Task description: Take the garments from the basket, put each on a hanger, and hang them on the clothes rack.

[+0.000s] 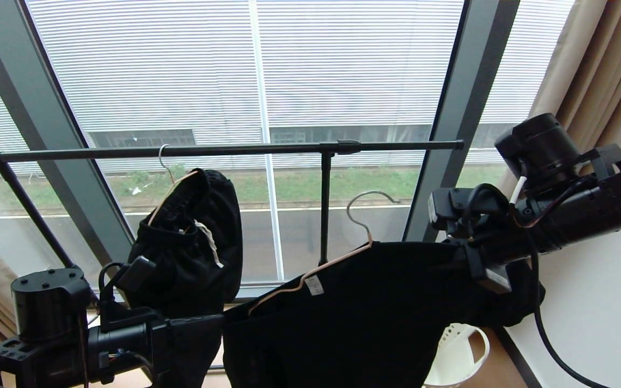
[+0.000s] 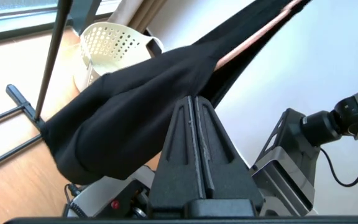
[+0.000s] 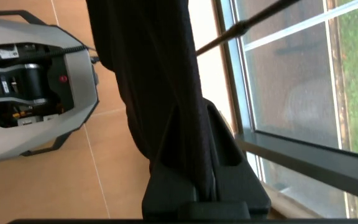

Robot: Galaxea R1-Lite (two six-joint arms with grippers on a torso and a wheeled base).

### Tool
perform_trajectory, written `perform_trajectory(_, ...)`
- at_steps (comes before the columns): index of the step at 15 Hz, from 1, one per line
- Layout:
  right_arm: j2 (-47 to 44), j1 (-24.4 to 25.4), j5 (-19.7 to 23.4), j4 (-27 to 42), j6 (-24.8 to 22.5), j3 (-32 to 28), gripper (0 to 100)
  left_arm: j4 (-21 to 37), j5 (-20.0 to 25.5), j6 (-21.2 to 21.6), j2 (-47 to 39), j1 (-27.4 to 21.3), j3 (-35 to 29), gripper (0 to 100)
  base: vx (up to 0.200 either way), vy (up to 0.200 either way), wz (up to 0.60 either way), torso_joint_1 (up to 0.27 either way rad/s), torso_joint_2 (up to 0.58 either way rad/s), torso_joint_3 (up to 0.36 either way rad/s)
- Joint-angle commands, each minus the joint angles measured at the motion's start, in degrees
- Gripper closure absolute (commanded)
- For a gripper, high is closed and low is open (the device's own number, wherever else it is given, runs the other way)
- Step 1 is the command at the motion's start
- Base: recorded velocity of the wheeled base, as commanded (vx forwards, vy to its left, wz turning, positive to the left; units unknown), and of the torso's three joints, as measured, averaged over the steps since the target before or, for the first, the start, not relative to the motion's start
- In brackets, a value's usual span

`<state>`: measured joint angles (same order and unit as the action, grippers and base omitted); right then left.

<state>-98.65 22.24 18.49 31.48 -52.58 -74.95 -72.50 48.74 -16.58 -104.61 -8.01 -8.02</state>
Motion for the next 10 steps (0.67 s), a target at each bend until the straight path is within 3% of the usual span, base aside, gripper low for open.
perform_trajectory(1,-0.5,1.7,0.0,-1.2,0.9,1.8,100,0.0,0.0,0.0,2.3,-0.3,0.3,100,0.000,0.000,0.00,0.000,0.00,0.000)
perform_trajectory(5,-1.8,3.0,1.2,-2.6,3.2,2.4,100,0.1,0.4,-0.1,6.5,-0.4,1.0,100,0.000,0.000,0.00,0.000,0.00,0.000)
perform_trajectory(6,-2.3,4.3,4.7,-2.9,8.3,2.4,100,0.1,0.4,-0.5,8.5,-1.0,0.4,100,0.000,0.000,0.00,0.000,0.00,0.000)
perform_trajectory(7,-2.5,4.5,4.9,-2.9,9.0,2.4,100,0.2,0.4,-0.7,9.1,-1.1,0.2,100,0.000,0.000,0.00,0.000,0.00,0.000)
perform_trajectory(8,-3.7,5.1,5.1,-3.5,9.8,2.8,100,0.6,0.3,-3.5,12.1,-1.7,-0.3,100,0.000,0.000,0.00,0.000,0.00,0.000)
perform_trajectory(10,-5.0,5.4,5.3,-6.3,11.1,3.6,100,2.2,0.3,-4.9,15.7,-2.4,-0.6,100,0.000,0.000,0.00,0.000,0.00,0.000)
